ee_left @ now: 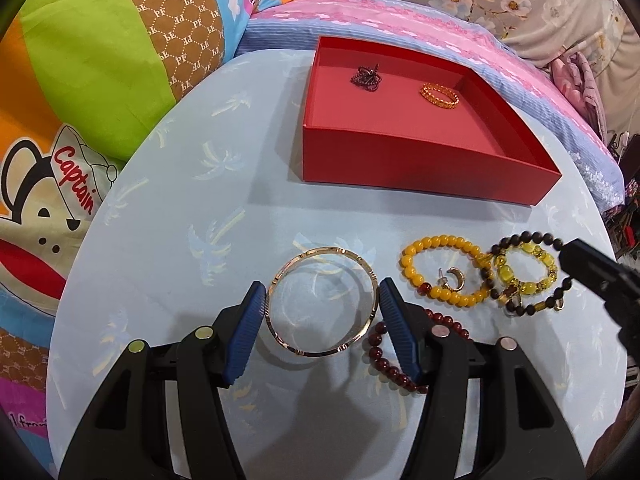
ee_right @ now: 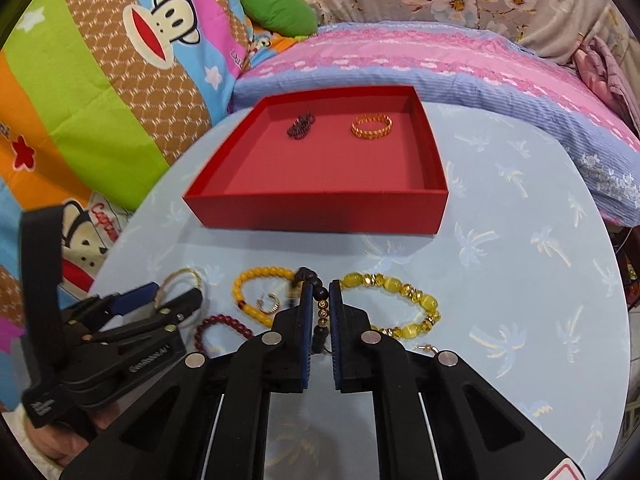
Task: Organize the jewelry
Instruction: 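Grasp the rose-gold bangle with the left tool while the right tool grasps the black bead bracelet, then carry both bracelets into the red box and open both tools to release them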
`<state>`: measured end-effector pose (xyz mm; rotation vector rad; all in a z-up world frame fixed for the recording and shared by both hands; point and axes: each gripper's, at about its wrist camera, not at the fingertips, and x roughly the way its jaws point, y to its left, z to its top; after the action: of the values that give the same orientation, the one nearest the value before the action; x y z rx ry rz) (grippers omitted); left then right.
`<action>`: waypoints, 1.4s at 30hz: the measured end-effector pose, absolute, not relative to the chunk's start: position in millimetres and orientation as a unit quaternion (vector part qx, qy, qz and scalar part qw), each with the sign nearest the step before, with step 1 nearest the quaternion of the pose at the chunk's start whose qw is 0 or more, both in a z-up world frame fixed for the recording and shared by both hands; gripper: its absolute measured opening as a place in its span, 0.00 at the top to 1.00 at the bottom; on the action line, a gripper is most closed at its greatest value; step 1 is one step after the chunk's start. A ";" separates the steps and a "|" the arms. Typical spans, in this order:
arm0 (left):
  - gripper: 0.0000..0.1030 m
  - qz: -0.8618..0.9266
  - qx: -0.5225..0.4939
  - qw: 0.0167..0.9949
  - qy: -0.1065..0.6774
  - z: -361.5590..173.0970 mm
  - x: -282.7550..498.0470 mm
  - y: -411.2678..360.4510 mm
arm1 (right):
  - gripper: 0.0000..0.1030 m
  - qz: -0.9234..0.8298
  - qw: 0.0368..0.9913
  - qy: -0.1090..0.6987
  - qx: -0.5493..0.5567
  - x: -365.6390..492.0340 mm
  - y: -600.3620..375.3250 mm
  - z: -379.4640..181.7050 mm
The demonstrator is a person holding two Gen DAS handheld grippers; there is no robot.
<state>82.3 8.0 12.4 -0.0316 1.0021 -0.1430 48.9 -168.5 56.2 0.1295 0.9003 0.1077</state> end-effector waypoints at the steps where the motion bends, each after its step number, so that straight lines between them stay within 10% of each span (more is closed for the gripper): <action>1: 0.46 -0.069 -0.016 0.875 0.480 13.4 82.0 7.9 | 0.93 0.054 0.899 0.429 0.063 48.0 -168.1 62.1; 21: 0.46 -0.110 0.018 0.911 0.396 96.5 157.5 -22.5 | 0.93 0.055 0.920 0.384 0.052 140.0 -189.5 122.4; 42: 0.46 -0.113 0.045 0.882 0.456 22.5 277.8 -69.2 | 0.92 0.014 0.882 0.464 0.085 262.7 -218.0 31.7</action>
<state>277.8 -69.2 22.5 0.0932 0.9500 -0.2358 262.7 -218.0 31.7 0.1776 0.9667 0.0292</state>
